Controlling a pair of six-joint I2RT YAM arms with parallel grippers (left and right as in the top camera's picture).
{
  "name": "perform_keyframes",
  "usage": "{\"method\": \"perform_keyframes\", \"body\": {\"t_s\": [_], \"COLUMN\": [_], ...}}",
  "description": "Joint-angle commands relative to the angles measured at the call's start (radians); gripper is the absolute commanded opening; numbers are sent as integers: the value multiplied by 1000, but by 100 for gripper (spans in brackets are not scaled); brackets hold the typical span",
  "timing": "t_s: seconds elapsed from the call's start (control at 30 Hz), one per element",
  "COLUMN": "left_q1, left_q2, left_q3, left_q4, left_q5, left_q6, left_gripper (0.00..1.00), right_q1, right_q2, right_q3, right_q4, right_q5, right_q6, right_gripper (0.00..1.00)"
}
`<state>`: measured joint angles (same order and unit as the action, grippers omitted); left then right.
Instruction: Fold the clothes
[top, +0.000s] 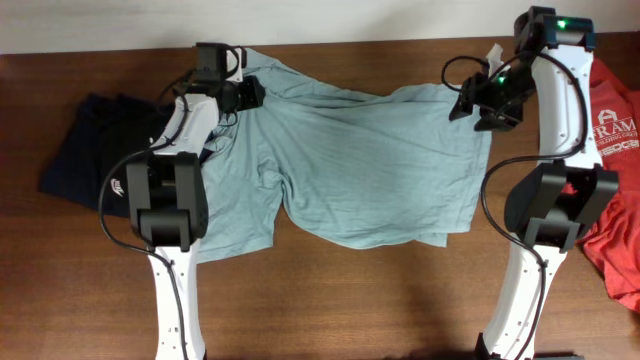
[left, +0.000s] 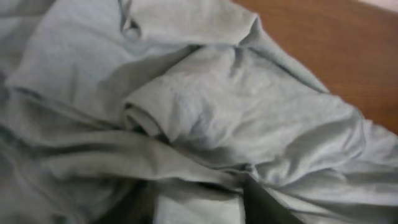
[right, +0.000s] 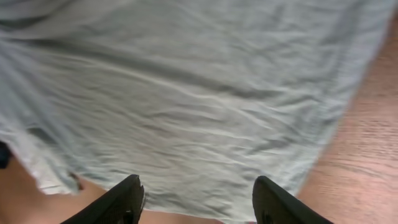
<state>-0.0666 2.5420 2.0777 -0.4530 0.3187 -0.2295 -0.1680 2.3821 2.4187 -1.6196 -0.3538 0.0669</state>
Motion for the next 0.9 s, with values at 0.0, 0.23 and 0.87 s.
{"method": "perform_keyframes", "body": {"t_s": [0.0, 0.23, 0.87], "left_q1": [27, 31, -12], "left_q2": [40, 39, -24], "left_q3": [95, 361, 1062], "left_q4": [-71, -431, -1208], "left_q5": [50, 111, -8], "left_q6": [11, 206, 319], "left_gripper": [63, 76, 69], "right_q1": [5, 31, 18], "right_q2": [-18, -18, -18], "right_q3": [-59, -336, -704], "right_q4": [9, 133, 738], "right_q5": [64, 63, 310], "right_q6": [-2, 19, 178], "right_gripper": [57, 4, 4]}}
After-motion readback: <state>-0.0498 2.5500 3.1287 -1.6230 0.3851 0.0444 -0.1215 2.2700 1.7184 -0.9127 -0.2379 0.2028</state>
